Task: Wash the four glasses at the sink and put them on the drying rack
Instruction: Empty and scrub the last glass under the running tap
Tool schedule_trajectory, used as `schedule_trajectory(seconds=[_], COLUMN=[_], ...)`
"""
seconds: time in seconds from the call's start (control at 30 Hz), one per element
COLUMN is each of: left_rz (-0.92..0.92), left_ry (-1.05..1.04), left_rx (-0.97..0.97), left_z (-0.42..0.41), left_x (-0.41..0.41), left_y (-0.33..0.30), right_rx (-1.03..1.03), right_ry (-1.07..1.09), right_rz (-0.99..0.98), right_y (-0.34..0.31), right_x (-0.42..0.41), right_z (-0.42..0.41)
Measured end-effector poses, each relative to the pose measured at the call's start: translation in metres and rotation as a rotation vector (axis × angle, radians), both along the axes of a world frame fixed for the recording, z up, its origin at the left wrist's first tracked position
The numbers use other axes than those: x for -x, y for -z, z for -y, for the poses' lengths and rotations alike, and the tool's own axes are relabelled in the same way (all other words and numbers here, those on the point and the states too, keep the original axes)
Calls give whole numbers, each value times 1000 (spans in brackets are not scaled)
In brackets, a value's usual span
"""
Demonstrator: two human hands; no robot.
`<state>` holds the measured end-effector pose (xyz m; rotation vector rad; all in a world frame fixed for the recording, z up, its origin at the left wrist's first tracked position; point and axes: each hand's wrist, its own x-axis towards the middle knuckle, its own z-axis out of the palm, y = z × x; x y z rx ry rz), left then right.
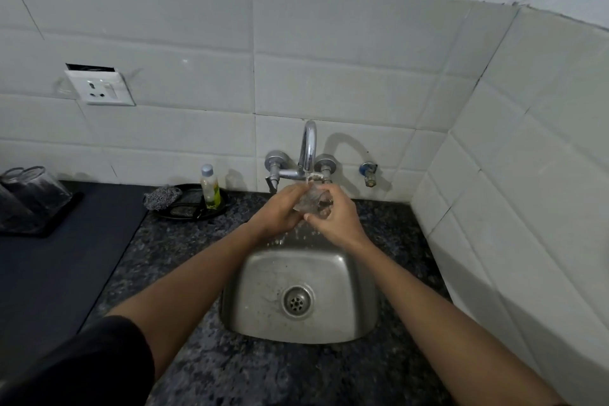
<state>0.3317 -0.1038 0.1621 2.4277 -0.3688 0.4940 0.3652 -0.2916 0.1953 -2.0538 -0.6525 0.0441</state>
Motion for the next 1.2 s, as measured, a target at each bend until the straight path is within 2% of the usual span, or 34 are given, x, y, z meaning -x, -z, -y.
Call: schedule_trajectory(seconds=[0.03, 0.1, 0.2, 0.23, 0.27, 0.33, 0.4, 0.47, 0.53, 0.57, 0.6, 0.67, 0.73, 0.8, 0.87, 0.9, 0.93, 1.03, 1.07, 1.13, 1.2], left_rz=[1, 19, 29, 26, 12, -4, 11, 23, 36, 43, 37, 23, 14, 20, 46, 53, 51, 23, 10, -6, -2], left_ry=[0, -4, -22, -25, -33, -49, -43, -36, -40, -45, -56, -69, -43, -30, -39, -43, -44, -50, -60, -70, -62], left_rx=[13, -8, -34, -28, -14, 16, 32, 19, 10, 15, 21, 39, 52, 35, 17, 24, 35, 79, 86, 86, 71], left_z=[0, -3, -5, -4, -3, -1, -1, -3, -4, -3, -2, 1, 1, -2, -2, -1, 0, 4, 3, 1, 1], left_x=[-1, -4, -3, -2, -2, -2, -4, -6, -6, -6, -7, -8, -10, -11, -11, -11, -11, -10, -10, -11, -11], left_y=[-2, -3, 1, 3, 4, 2, -3, -5, -3, -1, 1, 0, -5, -7, -6, -5, -4, -5, -6, -8, -8], right_rx=[24, -1, -132, -155, -111, 4, 33, -9, -100, -109, -75, 54, 61, -27, -149, -153, -117, 64, 90, 54, -39], right_ry=[-46, -63, -43, -41, -34, -40, -90, -68, -43, -31, -16, -19, -56, -26, -13, -7, -5, -51, -84, -79, -45], right_rz=[89, 26, -386, -444, -350, -42, 70, -53, -338, -414, -350, -36, 87, -50, -393, -503, -469, 5, 95, 76, -183], right_y=[4, 9, -1, -3, -4, -2, 2, 3, -4, -5, -6, -5, 0, -1, -5, -6, -6, -3, 0, 2, -5], right_x=[0, -1, -2, -3, -4, -4, -4, -4, -5, -6, -7, -8, -8, -6, -6, -7, -7, -8, -9, -10, -9], right_z=[1, 1, -3, -3, -3, -2, -2, -3, -6, -8, -8, -8, -8, -7, -8, -9, -8, -7, -6, -6, -9])
